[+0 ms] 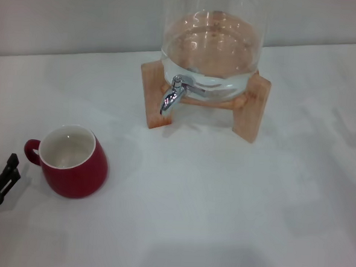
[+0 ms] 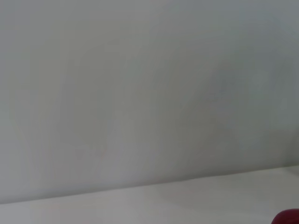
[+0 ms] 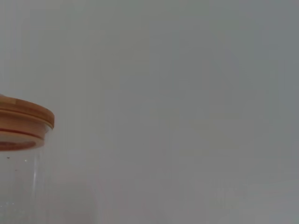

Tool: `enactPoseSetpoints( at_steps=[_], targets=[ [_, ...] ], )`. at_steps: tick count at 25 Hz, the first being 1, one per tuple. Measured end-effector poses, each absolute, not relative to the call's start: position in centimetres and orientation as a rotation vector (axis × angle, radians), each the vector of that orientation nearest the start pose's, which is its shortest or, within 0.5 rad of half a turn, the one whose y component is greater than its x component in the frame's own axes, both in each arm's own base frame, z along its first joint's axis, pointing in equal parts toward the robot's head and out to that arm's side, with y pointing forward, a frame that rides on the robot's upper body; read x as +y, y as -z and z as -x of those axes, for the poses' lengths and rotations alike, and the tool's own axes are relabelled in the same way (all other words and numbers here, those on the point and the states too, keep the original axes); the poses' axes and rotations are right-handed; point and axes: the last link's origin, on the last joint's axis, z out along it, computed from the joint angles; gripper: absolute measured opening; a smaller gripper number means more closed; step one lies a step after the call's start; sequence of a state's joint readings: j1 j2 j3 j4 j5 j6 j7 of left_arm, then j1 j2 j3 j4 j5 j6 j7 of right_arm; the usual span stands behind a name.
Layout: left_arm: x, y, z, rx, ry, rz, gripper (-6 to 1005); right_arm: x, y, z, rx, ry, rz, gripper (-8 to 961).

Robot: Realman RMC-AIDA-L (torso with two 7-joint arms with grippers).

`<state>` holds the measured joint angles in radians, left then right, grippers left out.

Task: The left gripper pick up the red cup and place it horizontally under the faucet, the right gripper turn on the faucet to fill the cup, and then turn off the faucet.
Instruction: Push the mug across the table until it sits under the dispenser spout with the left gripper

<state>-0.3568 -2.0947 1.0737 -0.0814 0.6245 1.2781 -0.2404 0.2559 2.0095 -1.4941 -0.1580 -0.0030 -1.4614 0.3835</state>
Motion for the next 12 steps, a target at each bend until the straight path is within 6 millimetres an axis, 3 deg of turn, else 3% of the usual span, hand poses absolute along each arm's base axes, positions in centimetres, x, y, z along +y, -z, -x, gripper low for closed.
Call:
enactPoseSetpoints(
  at_steps=[12],
  targets=[
    [26.41, 4.3, 36.43, -0.592, 0.568, 1.839, 876, 27.69, -5.67, -35.91, 0.418, -0.876, 1.501, 871]
  ],
)
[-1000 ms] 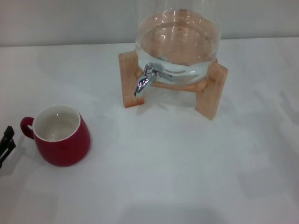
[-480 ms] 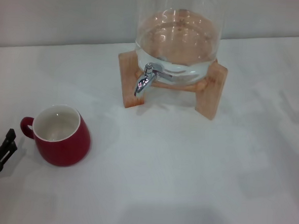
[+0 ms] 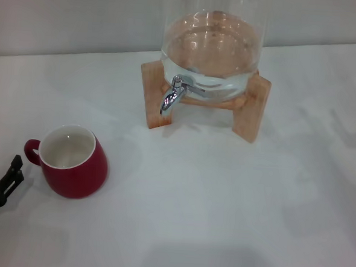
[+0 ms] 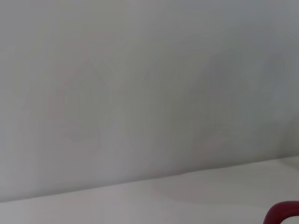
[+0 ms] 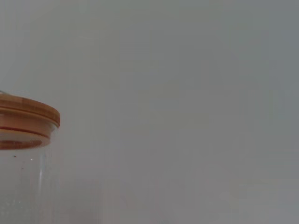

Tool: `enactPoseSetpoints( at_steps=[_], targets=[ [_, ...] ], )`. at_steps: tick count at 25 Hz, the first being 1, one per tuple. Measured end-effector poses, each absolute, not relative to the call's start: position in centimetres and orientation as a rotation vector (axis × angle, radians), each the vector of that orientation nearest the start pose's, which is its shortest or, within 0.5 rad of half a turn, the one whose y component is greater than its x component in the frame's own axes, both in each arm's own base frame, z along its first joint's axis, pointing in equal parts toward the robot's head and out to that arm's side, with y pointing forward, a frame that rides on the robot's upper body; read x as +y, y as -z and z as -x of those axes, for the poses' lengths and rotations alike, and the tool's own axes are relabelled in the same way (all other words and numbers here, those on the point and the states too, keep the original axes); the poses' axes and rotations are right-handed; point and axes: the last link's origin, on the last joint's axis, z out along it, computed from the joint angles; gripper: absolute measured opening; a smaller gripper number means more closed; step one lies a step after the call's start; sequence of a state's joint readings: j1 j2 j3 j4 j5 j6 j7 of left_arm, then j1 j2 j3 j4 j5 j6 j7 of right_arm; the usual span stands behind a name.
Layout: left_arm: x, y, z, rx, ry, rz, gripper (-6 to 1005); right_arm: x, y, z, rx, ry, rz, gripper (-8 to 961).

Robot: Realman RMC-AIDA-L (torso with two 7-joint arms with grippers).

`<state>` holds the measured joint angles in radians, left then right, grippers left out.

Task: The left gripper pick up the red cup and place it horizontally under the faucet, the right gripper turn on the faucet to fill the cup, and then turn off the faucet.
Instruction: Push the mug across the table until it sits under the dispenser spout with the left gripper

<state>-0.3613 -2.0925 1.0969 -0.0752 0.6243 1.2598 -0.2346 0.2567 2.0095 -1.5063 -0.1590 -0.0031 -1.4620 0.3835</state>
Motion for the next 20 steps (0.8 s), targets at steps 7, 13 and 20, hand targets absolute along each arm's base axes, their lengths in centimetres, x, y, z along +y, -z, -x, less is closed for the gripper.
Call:
enactPoseSetpoints(
  at_steps=[7, 13, 20],
  targets=[
    [26.43, 4.39, 36.43, -0.586, 0.561, 1.855, 875, 27.67, -5.66, -35.94, 0.419, -0.875, 1.501, 871],
    [26.37, 4.53, 36.34, -0.58, 0.56, 1.87, 874, 27.61, -5.66, -35.98, 0.42, -0.874, 1.501, 870],
    [26.37, 4.63, 36.27, -0.567, 0.554, 1.882, 874, 27.6, -5.66, -35.99, 0.421, -0.874, 1.5, 870]
  ],
)
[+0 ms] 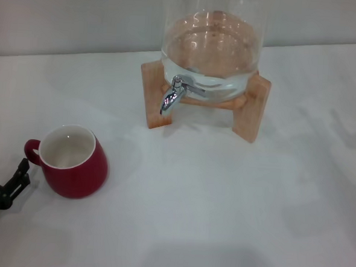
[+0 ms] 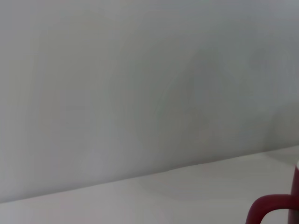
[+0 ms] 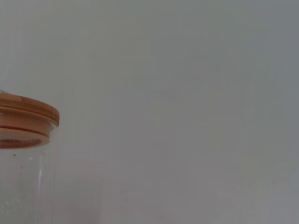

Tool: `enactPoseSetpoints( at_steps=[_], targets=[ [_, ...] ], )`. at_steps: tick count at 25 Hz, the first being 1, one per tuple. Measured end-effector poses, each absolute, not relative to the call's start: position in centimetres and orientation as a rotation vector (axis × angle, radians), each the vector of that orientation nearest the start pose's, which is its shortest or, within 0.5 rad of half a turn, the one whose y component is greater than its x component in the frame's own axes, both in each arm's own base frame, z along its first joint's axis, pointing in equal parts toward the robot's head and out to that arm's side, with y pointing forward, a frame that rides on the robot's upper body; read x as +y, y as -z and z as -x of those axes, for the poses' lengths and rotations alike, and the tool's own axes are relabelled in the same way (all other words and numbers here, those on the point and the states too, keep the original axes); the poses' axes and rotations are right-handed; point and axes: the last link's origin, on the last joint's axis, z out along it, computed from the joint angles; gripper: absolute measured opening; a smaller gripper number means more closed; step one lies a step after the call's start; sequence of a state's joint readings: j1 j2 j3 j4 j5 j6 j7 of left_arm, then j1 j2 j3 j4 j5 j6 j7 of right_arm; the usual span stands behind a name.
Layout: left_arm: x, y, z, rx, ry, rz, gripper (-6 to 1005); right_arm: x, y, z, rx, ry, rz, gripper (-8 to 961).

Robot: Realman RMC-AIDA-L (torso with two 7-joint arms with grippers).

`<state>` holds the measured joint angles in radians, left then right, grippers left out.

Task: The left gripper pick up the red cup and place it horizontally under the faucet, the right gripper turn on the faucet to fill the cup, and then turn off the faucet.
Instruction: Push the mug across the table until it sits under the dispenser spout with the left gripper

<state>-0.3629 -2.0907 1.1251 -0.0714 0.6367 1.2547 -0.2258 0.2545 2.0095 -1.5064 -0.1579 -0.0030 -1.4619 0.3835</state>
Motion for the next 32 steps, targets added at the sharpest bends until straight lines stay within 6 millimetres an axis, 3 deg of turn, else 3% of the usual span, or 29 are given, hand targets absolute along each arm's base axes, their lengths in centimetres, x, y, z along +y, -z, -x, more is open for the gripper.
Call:
enactPoseSetpoints(
  at_steps=[32],
  targets=[
    [26.66, 4.43, 36.15, -0.524, 0.542, 1.905, 871, 27.55, -5.55, -35.74, 0.41, -0.884, 1.511, 870]
  ],
)
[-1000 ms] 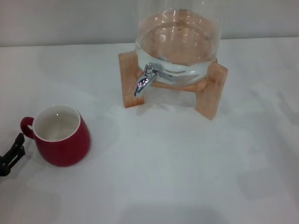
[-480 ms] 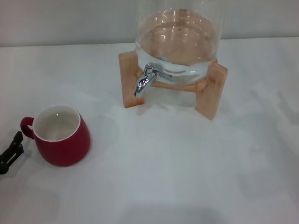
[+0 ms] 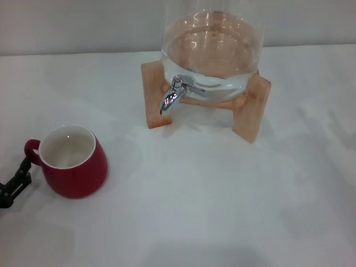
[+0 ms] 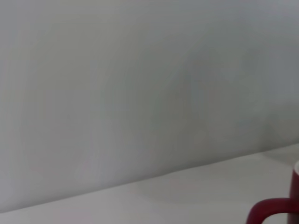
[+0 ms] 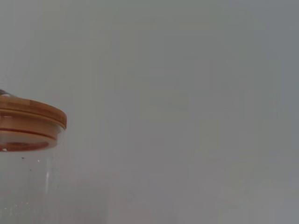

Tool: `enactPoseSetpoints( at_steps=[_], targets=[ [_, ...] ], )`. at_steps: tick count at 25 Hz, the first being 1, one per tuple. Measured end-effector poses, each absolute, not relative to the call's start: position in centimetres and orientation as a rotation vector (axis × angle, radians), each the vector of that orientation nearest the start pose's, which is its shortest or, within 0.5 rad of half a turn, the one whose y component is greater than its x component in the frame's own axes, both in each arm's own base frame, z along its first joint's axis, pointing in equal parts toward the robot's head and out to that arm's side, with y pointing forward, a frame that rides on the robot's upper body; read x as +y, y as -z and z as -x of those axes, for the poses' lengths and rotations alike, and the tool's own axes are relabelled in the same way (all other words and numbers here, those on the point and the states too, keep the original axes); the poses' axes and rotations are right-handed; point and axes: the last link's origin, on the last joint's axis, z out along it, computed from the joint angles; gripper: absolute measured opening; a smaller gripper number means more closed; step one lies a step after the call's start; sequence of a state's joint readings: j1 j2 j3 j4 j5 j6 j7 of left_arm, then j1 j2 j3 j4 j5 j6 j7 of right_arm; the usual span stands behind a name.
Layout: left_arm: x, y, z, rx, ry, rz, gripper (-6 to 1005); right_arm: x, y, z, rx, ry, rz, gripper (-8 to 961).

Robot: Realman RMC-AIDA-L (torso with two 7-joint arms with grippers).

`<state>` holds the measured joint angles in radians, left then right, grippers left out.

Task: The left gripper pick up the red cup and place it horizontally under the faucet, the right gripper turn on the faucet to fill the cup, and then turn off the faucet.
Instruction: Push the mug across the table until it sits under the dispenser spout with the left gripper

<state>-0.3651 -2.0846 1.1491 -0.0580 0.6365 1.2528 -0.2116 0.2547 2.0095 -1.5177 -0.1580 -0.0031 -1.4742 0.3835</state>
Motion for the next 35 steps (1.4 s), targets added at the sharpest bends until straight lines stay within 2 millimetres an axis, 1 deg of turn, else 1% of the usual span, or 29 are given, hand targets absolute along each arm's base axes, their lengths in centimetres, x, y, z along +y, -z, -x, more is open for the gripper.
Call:
enactPoseSetpoints(
  at_steps=[14, 23, 35],
  targets=[
    [26.62, 4.57, 36.08, -0.517, 0.539, 1.921, 869, 27.46, -5.56, -35.81, 0.412, -0.883, 1.509, 870],
    [26.73, 4.29, 36.08, -0.504, 0.542, 1.913, 869, 27.42, -5.55, -35.8, 0.412, -0.885, 1.51, 870],
    [27.34, 4.12, 36.06, -0.472, 0.513, 1.919, 868, 27.4, -5.34, -35.66, 0.41, -0.889, 1.524, 870]
  ],
)
